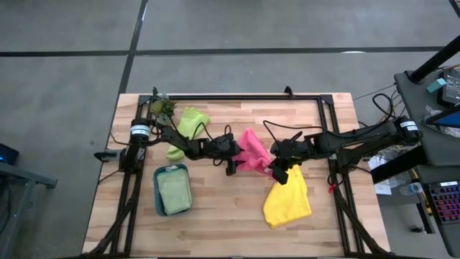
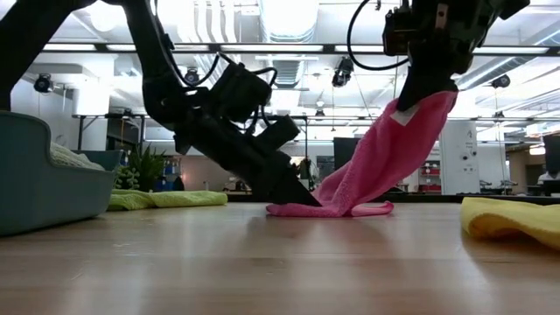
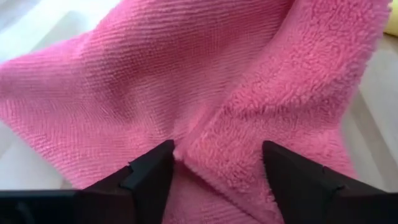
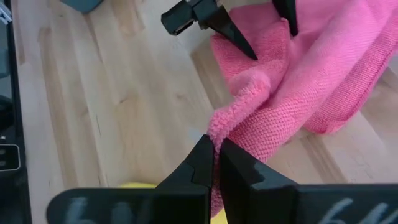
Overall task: Fold microfiber towels
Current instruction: Fold the pink microfiber cloth
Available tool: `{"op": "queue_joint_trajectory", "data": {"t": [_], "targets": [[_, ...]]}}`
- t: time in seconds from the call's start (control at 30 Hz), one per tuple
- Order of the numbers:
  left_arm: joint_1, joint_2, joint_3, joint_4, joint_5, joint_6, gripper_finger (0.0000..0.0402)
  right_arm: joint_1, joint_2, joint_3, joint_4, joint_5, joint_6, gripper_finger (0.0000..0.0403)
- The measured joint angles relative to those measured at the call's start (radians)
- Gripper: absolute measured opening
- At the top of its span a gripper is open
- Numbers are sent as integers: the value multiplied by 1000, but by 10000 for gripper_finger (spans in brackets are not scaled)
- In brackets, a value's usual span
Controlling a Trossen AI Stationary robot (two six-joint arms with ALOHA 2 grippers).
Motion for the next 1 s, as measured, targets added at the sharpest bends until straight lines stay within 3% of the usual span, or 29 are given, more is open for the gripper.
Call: {"op": "queue_joint_trajectory", "data": {"t": [0.27, 0.43, 1.0], "targets": [[-6, -16, -2, -5, 0, 0, 122, 0, 0, 0, -2, 5, -5, 9], [-5, -30, -5, -1, 0, -1, 82, 0, 0, 0, -2, 5, -2, 9], [-6, -37, -8, 28, 49, 7, 75, 0, 0, -3, -2, 5, -1, 9]]}}
